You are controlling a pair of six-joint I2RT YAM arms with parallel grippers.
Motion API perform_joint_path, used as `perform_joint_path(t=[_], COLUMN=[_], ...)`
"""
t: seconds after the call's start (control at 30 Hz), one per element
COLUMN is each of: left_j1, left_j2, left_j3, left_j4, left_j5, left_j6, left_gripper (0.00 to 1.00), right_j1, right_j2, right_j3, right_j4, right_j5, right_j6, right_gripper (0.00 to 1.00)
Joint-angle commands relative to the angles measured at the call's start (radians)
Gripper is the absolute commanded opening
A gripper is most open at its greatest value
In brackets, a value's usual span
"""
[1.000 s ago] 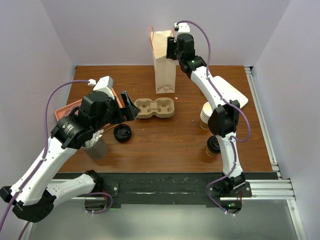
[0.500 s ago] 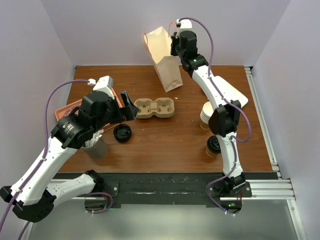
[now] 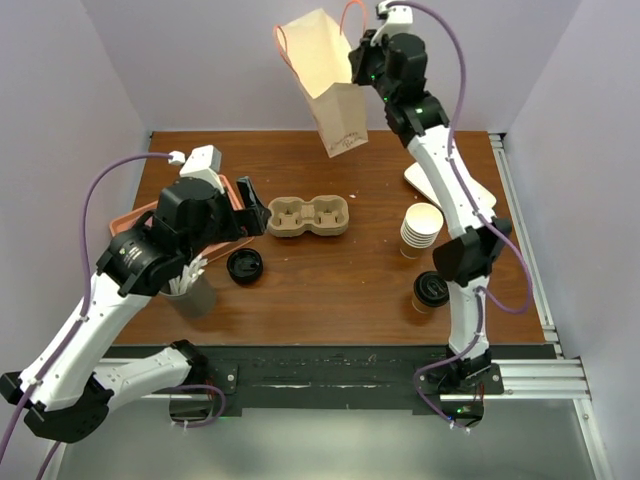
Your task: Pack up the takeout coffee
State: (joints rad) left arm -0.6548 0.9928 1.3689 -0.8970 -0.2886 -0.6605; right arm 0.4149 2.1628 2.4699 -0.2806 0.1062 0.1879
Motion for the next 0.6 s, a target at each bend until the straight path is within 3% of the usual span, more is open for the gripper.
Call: perform_joint_path(t=[0.0, 0.23, 0.57], left_j1=[0.003, 0.004, 0.003], left_j2=[0.004, -0.025, -0.074], left_j3=[0.07, 0.116, 0.203], left_j4=[-0.02, -0.046, -0.106], left_j5=[-0.061, -0.015, -0.015], left_j6=[0.032, 0.068, 0.09], left_gripper=[1.0, 1.0, 1.0], right_j1=[-0.005, -0.004, -0.002], right_j2=[-0.185, -0.415, -0.857], right_j3=[-0.018, -0.201, -0.805], right_j4=[-0.037, -0.15, -0.199], right_j5=[-0.068, -0.298, -0.571], right_j6=[0.059, 0.079, -0.007], right_gripper=[0.0, 0.0, 0.0])
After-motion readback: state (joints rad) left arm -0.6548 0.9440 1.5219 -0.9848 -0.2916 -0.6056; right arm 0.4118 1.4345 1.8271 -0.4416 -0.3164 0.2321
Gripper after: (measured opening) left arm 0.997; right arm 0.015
